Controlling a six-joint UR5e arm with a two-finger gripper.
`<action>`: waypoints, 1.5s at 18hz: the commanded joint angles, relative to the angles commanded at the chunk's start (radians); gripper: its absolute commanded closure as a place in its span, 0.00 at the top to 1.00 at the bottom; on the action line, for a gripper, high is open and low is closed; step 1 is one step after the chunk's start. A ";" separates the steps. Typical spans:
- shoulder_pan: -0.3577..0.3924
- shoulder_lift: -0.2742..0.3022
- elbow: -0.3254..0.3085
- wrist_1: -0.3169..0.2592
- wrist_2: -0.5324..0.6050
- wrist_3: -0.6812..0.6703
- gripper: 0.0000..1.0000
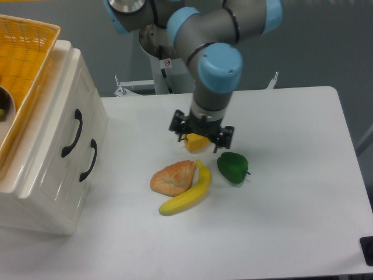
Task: Slide open the top white drawer
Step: 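Swing the gripper over the table to the upper drawer's black handle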
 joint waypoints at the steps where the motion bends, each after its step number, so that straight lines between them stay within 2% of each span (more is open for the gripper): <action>1: -0.003 0.000 0.000 -0.002 -0.003 -0.002 1.00; 5: -0.006 0.005 -0.002 -0.002 -0.066 -0.037 1.00; 11: -0.089 0.003 -0.002 0.000 -0.063 -0.190 1.00; 20: -0.192 0.000 0.021 -0.002 -0.069 -0.248 1.00; 23: -0.196 -0.002 0.018 -0.021 -0.089 -0.255 1.00; 27: -0.195 -0.003 0.018 -0.028 -0.169 -0.259 1.00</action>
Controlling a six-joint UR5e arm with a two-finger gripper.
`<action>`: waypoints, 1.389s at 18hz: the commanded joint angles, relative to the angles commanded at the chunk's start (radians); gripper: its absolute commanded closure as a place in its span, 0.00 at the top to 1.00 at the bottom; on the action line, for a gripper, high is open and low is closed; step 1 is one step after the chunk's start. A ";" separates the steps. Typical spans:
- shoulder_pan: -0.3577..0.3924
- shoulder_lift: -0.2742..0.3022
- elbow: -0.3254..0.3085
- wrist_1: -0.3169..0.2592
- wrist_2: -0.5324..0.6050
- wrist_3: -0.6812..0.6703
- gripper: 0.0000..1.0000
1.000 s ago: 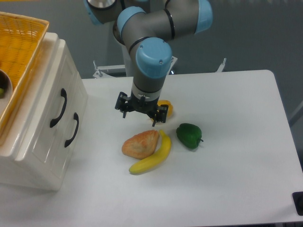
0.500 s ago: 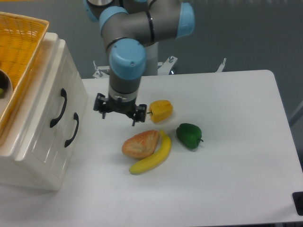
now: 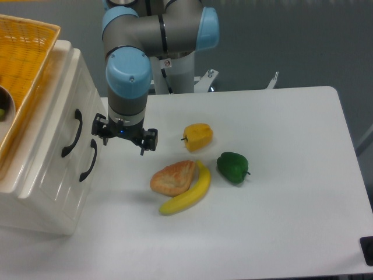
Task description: Slide open the top white drawer
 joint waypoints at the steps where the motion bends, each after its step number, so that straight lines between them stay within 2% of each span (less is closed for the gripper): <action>1: -0.002 0.000 0.000 -0.003 -0.006 -0.002 1.00; 12: 0.000 0.003 0.002 -0.026 -0.067 0.002 1.00; 25: -0.020 0.014 0.003 -0.044 -0.078 -0.002 1.00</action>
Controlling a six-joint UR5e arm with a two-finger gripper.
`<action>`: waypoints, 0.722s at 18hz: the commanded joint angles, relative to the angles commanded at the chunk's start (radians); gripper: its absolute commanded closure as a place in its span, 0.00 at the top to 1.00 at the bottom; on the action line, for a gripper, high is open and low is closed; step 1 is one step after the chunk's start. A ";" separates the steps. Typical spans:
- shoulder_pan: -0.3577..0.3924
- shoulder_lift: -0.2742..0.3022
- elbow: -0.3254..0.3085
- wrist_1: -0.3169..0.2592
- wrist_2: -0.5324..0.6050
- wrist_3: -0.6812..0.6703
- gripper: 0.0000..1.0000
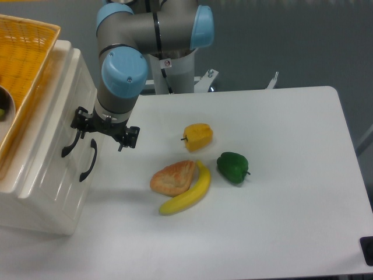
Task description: Slide open the top white drawer
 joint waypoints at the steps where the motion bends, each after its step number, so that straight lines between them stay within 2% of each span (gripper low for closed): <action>1: -0.006 0.000 0.000 -0.009 0.000 0.000 1.00; 13: -0.021 0.002 0.005 -0.028 -0.002 0.002 1.00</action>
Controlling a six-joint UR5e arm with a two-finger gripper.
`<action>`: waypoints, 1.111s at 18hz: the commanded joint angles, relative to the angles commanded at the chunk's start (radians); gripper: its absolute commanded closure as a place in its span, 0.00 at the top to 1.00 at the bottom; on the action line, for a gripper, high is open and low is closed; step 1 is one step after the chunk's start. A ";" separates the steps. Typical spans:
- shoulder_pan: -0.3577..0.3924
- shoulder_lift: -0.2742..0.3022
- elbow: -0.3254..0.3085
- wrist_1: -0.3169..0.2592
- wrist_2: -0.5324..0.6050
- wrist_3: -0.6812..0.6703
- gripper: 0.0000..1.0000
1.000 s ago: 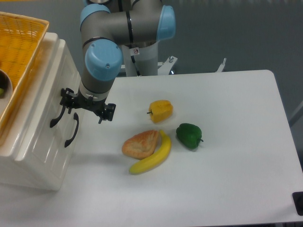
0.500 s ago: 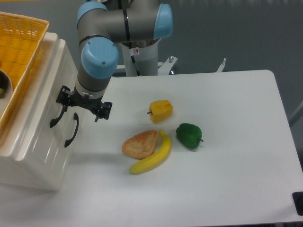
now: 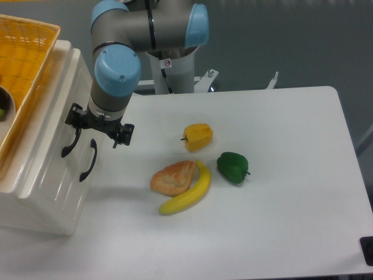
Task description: Slide open the top white drawer
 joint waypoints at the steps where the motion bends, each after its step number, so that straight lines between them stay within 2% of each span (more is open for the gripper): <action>1: 0.000 0.000 0.000 0.000 -0.002 -0.002 1.00; 20: -0.003 -0.006 0.000 0.006 -0.012 0.000 1.00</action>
